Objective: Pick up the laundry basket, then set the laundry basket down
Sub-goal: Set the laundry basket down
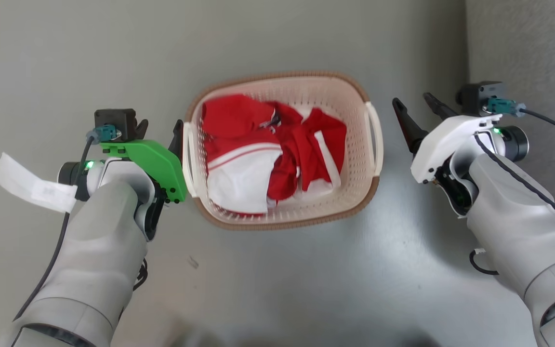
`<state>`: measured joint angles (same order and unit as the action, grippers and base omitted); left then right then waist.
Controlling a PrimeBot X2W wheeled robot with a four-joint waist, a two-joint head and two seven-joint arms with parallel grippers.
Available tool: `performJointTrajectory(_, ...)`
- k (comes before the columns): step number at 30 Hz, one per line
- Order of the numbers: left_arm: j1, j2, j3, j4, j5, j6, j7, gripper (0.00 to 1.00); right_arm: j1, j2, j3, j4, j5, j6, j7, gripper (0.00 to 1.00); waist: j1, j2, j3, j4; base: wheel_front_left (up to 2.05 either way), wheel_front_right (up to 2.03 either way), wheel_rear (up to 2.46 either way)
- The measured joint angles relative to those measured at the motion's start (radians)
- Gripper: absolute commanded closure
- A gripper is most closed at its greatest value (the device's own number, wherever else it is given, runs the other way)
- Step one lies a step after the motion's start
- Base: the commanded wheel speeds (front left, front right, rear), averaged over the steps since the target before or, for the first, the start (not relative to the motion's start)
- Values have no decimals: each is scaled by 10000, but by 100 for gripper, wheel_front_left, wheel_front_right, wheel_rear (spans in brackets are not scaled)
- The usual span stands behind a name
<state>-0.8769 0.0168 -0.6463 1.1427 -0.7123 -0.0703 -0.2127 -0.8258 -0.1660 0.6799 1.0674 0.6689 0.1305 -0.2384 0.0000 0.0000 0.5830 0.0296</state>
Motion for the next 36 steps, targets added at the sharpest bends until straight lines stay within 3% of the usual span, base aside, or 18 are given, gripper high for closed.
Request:
performJointTrajectory(13, 354, 35, 38, -320, 136, 291, -337, 0, 514, -115, -54, -303, -268, -104, -117, 0, 0, 0, -1845, -39, 0, 0, 0)
performJointTrajectory(21, 834, 326, 245, -865, 328, 449, -360, 0, 810, -203, -621, -1547, -512, -550, -119, 0, 0, 0, -2994, -144, 0, 0, 0)
performJointTrajectory(36, 1708, 915, 991, -3666, 1080, 1340, -389, 0, 2219, -468, -1741, -4006, -1089, -1432, -123, 0, 0, 0, -4577, -334, 0, 0, 0)
